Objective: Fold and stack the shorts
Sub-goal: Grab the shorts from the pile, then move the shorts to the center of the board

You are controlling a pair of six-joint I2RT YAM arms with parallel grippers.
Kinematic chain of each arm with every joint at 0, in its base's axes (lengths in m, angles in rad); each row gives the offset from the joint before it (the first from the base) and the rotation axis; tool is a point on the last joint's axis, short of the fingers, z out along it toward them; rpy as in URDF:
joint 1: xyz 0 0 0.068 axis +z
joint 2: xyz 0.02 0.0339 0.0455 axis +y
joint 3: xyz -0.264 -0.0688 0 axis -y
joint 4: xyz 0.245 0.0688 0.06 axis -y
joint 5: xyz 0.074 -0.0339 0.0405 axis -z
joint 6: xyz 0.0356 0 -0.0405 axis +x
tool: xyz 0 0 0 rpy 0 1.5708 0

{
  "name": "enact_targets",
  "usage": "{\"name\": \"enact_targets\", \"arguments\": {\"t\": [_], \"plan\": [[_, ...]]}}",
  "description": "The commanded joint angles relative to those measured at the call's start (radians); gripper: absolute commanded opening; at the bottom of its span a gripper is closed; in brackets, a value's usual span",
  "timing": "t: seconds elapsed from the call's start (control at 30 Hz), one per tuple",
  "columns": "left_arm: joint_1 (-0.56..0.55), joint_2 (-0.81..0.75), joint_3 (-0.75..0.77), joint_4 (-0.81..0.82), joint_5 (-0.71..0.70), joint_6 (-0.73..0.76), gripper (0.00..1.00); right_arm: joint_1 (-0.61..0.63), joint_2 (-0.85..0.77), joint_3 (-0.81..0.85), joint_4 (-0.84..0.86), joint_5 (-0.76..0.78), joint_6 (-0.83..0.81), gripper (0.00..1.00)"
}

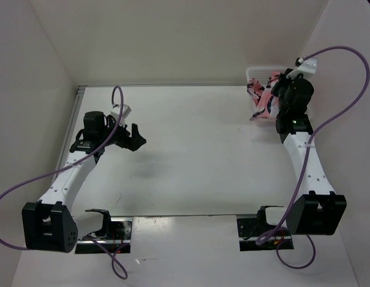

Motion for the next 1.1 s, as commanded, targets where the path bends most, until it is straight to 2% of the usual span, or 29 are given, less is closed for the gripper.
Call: {"name": "enact_targets", "arguments": {"t": [0.0,0.07,0.13,0.27,0.33,0.4,0.47,0.5,0.53,0.6,0.63,0.67,0.7,0.77,0.87,1.03,1.07], "plan": [[-0.03,-0.03,-0.019,0.047,-0.019,0.004,1.0,0.001,0.051,0.197,0.105,0.034,-0.081,0.0],[-0.03,-0.03,-0.019,0.047,-0.019,0.004,1.0,0.001,0.11,0.289,0.128,0.022,-0.125,0.0],[-0.041,-0.03,-0.019,0.056,-0.019,0.004,1.0,0.041,0.153,0.46,0.128,0.013,-0.168,0.0],[-0.041,-0.03,-0.01,0.117,-0.03,0.004,1.0,0.248,0.292,0.745,0.096,0.024,-0.395,0.0],[-0.041,-0.03,0.002,0.127,-0.045,0.004,1.0,0.369,0.354,0.94,0.052,0.024,-0.409,0.0],[-0.041,-0.03,0.016,0.127,-0.056,0.004,1.0,0.476,0.461,1.137,-0.066,0.024,-0.391,0.0],[0.002,-0.053,0.039,0.127,-0.067,0.004,1.0,0.536,0.54,1.237,-0.179,0.024,-0.339,0.0],[0.019,-0.053,0.053,0.127,-0.067,0.004,1.0,0.584,0.559,1.238,-0.206,0.024,-0.316,0.02],[0.054,-0.069,0.053,0.127,-0.076,0.004,1.0,0.602,0.575,1.238,-0.232,0.013,-0.29,0.26],[0.091,-0.098,0.076,0.127,-0.102,0.004,1.0,0.613,0.627,1.238,-0.342,-0.024,-0.221,0.52],[0.128,-0.118,0.076,0.115,-0.116,0.004,1.0,0.624,0.644,1.238,-0.384,-0.086,-0.198,0.82],[0.145,-0.127,0.076,0.098,-0.116,0.004,1.0,0.624,0.659,1.238,-0.46,-0.123,-0.16,0.93],[0.163,-0.136,0.085,0.07,-0.126,0.004,1.0,0.633,0.682,1.238,-0.493,-0.16,-0.15,0.99],[0.209,-0.15,0.085,0.044,-0.136,0.004,1.0,0.644,0.694,1.238,-0.548,-0.262,-0.15,0.99],[0.245,-0.159,0.085,0.01,-0.125,0.004,1.0,0.644,0.681,1.181,-0.605,-0.318,-0.138,0.99],[0.258,-0.103,0.053,-0.013,-0.025,0.004,1.0,0.61,0.573,0.971,-0.605,-0.246,-0.187,0.99],[0.248,-0.089,0.053,-0.013,-0.025,0.004,1.0,0.595,0.55,0.922,-0.596,-0.214,-0.187,0.95]]}}
